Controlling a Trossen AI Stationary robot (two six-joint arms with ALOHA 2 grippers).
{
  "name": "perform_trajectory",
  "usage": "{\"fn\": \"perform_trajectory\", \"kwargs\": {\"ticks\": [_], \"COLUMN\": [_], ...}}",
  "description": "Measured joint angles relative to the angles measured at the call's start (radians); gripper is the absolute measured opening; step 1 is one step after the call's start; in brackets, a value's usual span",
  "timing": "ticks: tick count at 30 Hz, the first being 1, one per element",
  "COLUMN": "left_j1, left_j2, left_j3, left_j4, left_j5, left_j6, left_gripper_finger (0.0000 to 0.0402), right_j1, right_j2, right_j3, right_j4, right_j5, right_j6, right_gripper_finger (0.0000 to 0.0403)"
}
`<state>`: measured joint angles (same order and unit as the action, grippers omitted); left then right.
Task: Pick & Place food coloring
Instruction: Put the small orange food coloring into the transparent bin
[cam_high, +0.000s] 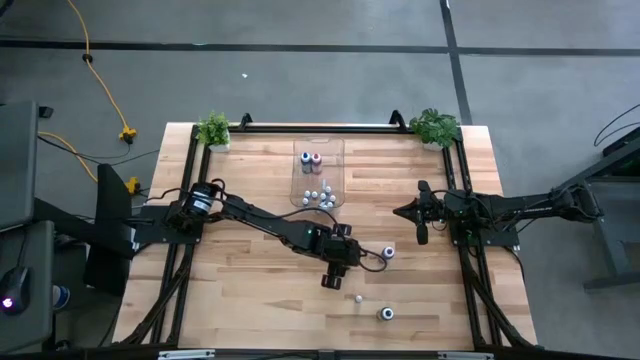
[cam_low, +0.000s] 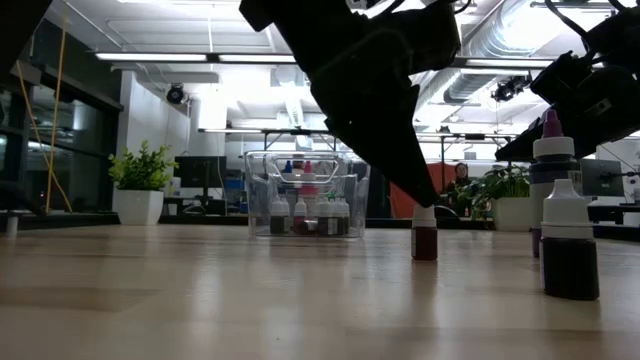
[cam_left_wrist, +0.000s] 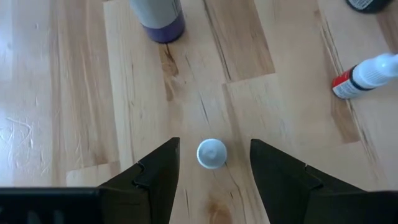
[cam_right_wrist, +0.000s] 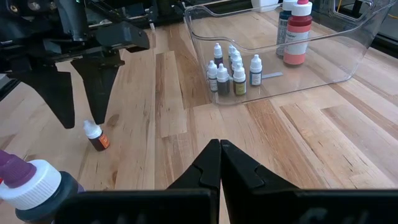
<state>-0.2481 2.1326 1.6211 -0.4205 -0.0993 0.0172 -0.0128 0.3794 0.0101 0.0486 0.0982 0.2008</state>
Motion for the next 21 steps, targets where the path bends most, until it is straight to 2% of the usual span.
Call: {"fn": "perform_trajectory", "kwargs": {"ticks": [21], "left_j1": [0.015], "left_j2": [0.039], "left_j3": [0.001], "left_j4": [0.02], "left_j5": [0.008], "left_j6": [-0.023], "left_gripper_finger": [0.0188], "right_j1": [0.0], "right_j2": [0.0], "right_j3": [0.0], "right_j4": [0.0], "right_j5": [0.0], "right_j6": [0.0], "right_gripper_finger": [0.0]}}
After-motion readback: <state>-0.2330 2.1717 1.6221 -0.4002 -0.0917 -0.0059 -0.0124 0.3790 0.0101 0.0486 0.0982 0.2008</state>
